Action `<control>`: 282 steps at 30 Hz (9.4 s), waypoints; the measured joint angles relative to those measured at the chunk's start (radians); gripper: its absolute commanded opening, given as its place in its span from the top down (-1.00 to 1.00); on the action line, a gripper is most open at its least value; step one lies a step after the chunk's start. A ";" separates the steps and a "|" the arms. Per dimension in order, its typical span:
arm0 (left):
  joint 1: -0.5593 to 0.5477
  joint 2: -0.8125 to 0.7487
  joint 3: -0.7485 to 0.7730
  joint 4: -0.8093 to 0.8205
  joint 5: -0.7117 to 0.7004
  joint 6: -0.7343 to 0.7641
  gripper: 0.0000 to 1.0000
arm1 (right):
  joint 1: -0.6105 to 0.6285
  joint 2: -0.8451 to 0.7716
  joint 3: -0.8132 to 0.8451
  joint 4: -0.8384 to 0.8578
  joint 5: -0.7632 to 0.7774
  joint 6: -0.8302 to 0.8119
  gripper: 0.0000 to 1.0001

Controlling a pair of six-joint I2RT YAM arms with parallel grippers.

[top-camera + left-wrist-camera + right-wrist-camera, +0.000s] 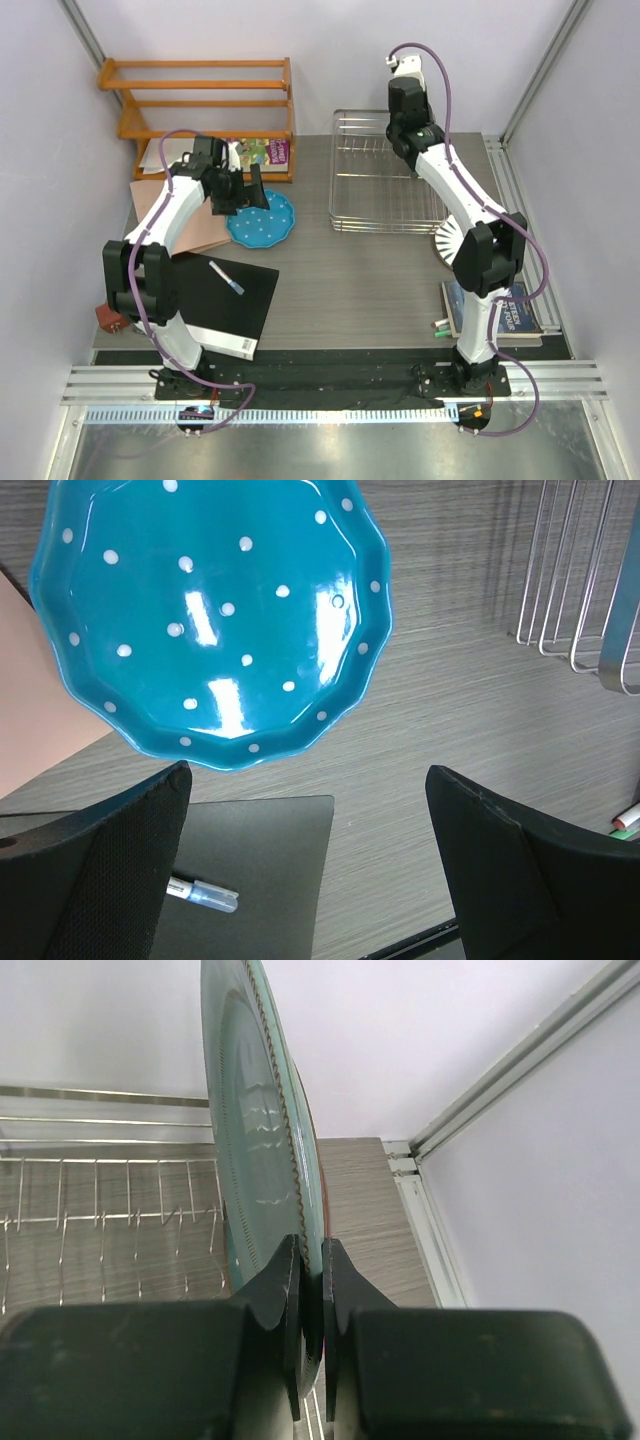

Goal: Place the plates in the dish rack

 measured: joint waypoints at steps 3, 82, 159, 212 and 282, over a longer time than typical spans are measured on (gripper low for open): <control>0.000 0.000 0.000 0.001 0.006 -0.004 -0.99 | -0.006 0.000 0.000 0.008 0.008 -0.003 0.98; -0.208 0.407 0.183 -0.086 -0.039 0.228 1.00 | 0.000 -0.858 -0.978 -0.200 -0.799 0.347 -0.20; -0.089 0.163 -0.478 0.272 0.539 -0.010 0.85 | 0.030 -0.530 -1.599 0.729 -1.157 1.131 -0.55; -0.279 0.211 -0.517 0.265 0.674 0.005 0.40 | 0.063 -0.663 -1.641 0.618 -1.167 1.051 0.98; -0.053 -0.280 -0.183 -0.082 -0.644 0.109 -0.99 | -0.051 0.108 -0.077 0.188 -0.022 0.114 0.98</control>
